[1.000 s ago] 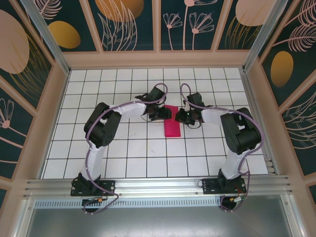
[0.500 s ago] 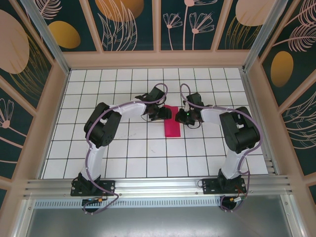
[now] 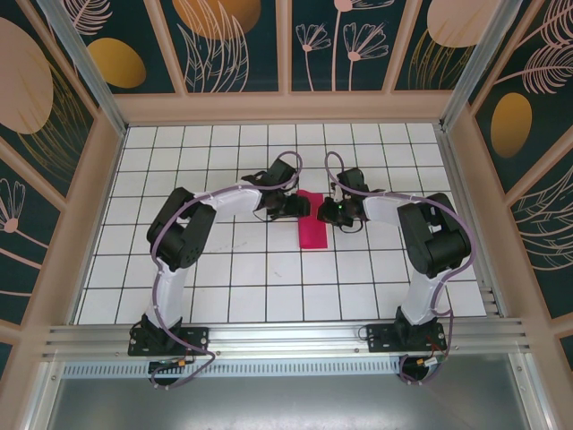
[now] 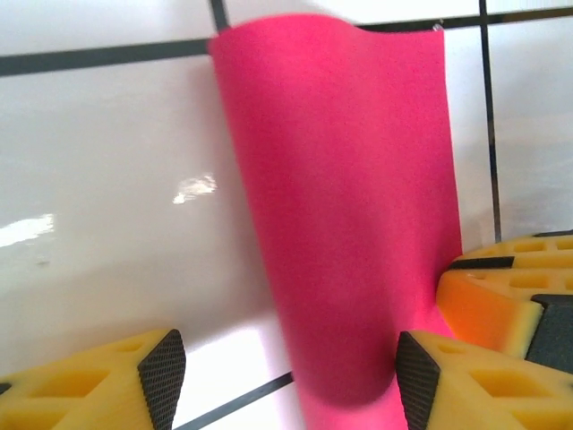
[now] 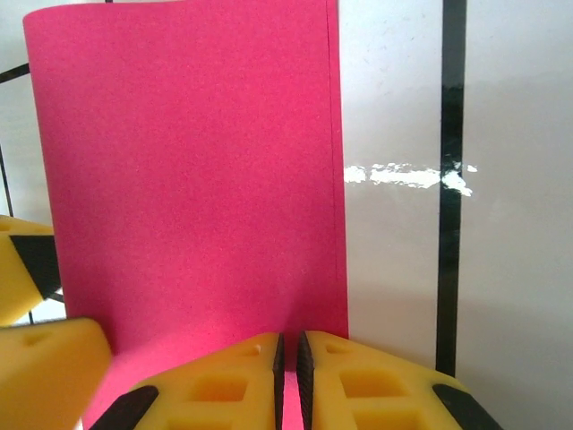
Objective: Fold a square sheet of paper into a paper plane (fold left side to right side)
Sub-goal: Hold the square sheet of paper at the center of the table, then first fold the square sheet of paper in half at the center of the table.
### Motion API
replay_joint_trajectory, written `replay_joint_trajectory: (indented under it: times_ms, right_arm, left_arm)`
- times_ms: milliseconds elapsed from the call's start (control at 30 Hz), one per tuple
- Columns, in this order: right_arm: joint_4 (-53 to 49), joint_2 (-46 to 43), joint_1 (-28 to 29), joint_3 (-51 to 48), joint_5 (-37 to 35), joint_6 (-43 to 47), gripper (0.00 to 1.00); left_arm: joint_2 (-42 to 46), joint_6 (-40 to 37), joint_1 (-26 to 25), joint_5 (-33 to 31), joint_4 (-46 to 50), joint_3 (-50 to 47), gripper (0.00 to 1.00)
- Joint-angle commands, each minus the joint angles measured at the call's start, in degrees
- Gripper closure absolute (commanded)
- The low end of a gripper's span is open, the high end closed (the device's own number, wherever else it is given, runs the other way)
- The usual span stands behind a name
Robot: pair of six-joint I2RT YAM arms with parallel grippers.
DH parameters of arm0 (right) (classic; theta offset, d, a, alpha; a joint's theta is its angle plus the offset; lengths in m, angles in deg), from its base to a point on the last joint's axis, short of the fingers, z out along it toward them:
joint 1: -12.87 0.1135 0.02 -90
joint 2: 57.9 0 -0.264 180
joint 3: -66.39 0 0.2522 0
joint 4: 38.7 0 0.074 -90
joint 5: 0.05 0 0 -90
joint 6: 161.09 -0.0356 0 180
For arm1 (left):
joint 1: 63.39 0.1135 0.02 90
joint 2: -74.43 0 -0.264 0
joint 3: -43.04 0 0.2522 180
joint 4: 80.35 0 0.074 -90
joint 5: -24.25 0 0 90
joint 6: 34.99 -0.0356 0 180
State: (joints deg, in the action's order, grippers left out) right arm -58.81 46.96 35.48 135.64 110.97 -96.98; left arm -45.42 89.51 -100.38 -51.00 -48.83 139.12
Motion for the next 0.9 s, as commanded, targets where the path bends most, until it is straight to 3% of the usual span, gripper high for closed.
replay_joint_trajectory:
  times_ms: [0,267,467,867]
  right_arm:
    - [-3.7,2.4,0.2,0.0,-2.6,0.7,0.82]
    - [-3.6,2.4,0.2,-0.2,-2.7,0.7,0.82]
    - [-3.6,2.6,0.3,-0.2,-2.8,0.7,0.82]
    - [-4.4,2.6,0.3,0.3,-3.0,1.0,0.82]
  left_arm:
    - [3.7,-0.5,0.8,3.6,-2.5,-0.9,0.36]
    - [4.8,3.0,0.7,14.0,-11.5,-4.2,0.47]
    - [2.3,4.9,0.6,18.2,-14.8,-4.3,0.51]
    - [-0.9,3.6,0.5,12.9,-12.0,-4.3,0.51]
